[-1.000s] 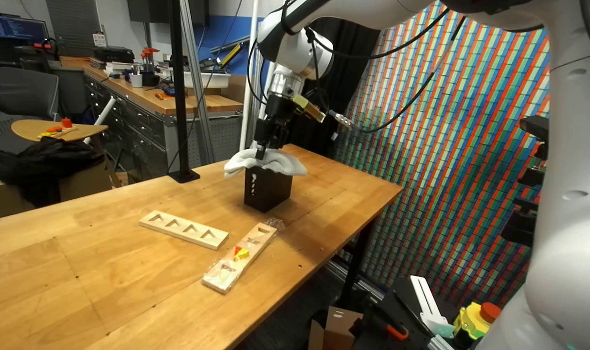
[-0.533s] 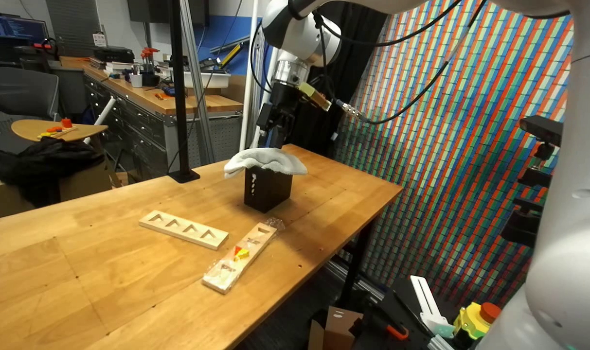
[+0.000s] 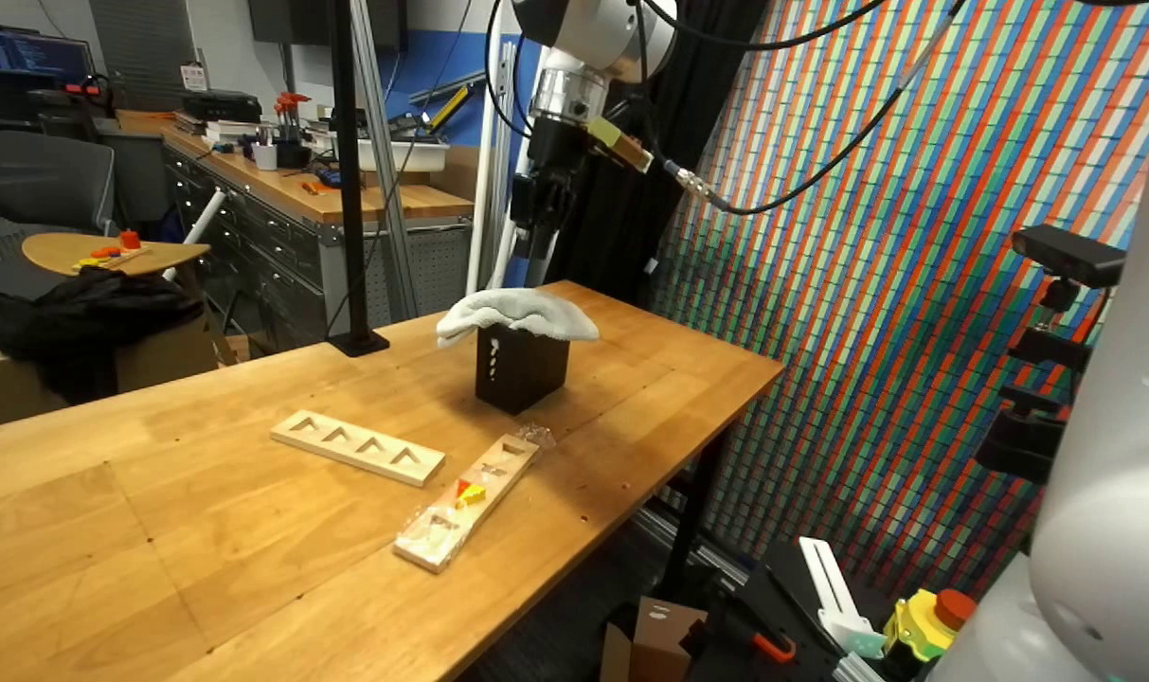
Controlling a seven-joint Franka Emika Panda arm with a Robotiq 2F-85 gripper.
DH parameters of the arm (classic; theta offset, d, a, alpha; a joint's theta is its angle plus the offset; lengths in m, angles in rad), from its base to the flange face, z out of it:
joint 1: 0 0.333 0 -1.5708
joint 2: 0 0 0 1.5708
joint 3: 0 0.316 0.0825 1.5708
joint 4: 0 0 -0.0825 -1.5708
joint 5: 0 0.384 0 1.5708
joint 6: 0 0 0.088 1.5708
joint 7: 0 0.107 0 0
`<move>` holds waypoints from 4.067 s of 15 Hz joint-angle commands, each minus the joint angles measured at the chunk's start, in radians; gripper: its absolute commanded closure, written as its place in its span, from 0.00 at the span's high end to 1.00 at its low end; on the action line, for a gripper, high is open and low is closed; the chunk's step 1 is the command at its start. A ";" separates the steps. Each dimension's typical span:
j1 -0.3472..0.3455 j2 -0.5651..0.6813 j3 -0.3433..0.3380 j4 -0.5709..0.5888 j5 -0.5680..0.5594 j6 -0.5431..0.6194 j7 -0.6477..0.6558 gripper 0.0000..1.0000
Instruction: Put the white towel inside the black holder on the table
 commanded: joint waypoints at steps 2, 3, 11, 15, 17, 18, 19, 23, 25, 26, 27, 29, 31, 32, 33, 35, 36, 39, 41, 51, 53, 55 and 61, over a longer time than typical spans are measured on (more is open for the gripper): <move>0.047 -0.018 -0.011 0.024 -0.031 -0.012 0.024 0.13; 0.052 -0.010 -0.010 0.029 -0.033 -0.013 0.021 0.05; 0.048 0.059 -0.014 0.047 -0.025 -0.006 -0.003 0.00; 0.034 0.107 -0.013 0.066 -0.018 0.008 -0.016 0.00; 0.026 0.139 -0.009 0.079 -0.008 0.018 -0.026 0.00; 0.022 0.154 -0.007 0.084 -0.003 0.023 -0.030 0.00; 0.019 0.168 -0.003 0.084 0.002 0.030 -0.035 0.00; 0.006 0.217 0.006 0.079 0.021 0.044 -0.048 0.00; -0.004 0.249 0.017 0.072 0.053 0.034 -0.060 0.00; -0.009 0.262 0.023 0.071 0.066 0.026 -0.067 0.00; -0.014 0.278 0.026 0.071 0.078 0.020 -0.073 0.00; -0.023 0.308 0.035 0.073 0.103 0.003 -0.084 0.00; -0.030 0.332 0.045 0.073 0.130 -0.015 -0.097 0.00; -0.033 0.338 0.049 0.073 0.140 -0.024 -0.101 0.00; -0.035 0.334 0.051 0.070 0.149 -0.032 -0.103 0.00; -0.037 0.326 0.049 0.068 0.156 -0.045 -0.100 0.00; -0.037 0.313 0.048 0.061 0.157 -0.045 -0.098 0.00; -0.029 0.257 0.035 0.038 0.133 -0.038 -0.082 0.00; -0.021 0.208 0.024 0.019 0.111 -0.029 -0.068 0.00; 0.006 -0.034 -0.022 -0.085 0.002 -0.025 -0.005 0.00; 0.011 -0.051 -0.025 -0.108 0.005 -0.022 -0.003 0.00; 0.014 -0.054 -0.027 -0.124 0.007 -0.022 -0.007 0.00; 0.014 -0.028 -0.030 -0.135 0.008 -0.034 -0.023 0.00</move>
